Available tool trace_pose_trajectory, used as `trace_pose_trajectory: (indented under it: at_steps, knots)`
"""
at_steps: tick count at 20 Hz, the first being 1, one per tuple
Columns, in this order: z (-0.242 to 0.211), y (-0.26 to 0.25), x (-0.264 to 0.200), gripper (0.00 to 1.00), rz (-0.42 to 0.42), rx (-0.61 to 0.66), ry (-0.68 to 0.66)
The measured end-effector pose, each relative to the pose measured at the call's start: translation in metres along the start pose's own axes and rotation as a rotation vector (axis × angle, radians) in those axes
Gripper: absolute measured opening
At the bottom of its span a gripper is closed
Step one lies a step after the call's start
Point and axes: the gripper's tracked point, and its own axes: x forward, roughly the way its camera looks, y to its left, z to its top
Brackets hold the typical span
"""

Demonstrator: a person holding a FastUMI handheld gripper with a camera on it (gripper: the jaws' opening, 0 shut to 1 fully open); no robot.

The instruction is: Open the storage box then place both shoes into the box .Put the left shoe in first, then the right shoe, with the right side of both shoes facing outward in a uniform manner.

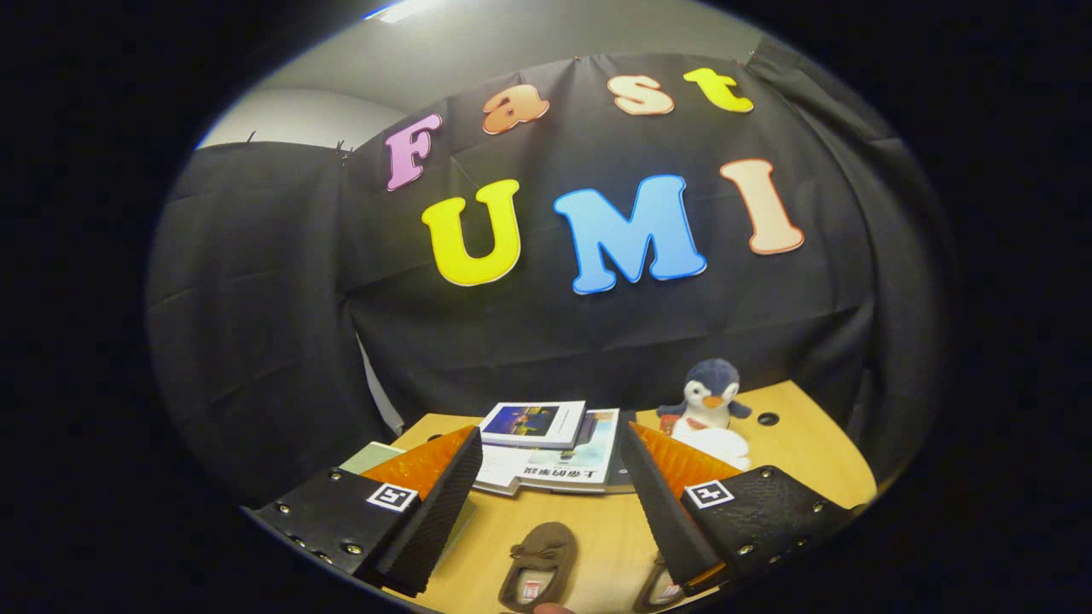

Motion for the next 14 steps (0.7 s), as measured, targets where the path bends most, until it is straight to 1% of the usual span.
trace_pose_trajectory:
  at_steps: [5, 8, 12, 14]
  knots:
    - [-0.045, 0.022, 0.025, 0.99, 0.108, 0.1, 0.116]
    - [-0.079, 0.045, 0.04, 0.97, 0.218, 0.173, 0.208]
    - [-0.123, 0.08, 0.05, 0.97, 0.346, 0.276, 0.342]
    - [-0.139, 0.09, 0.058, 0.97, 0.377, 0.301, 0.387]
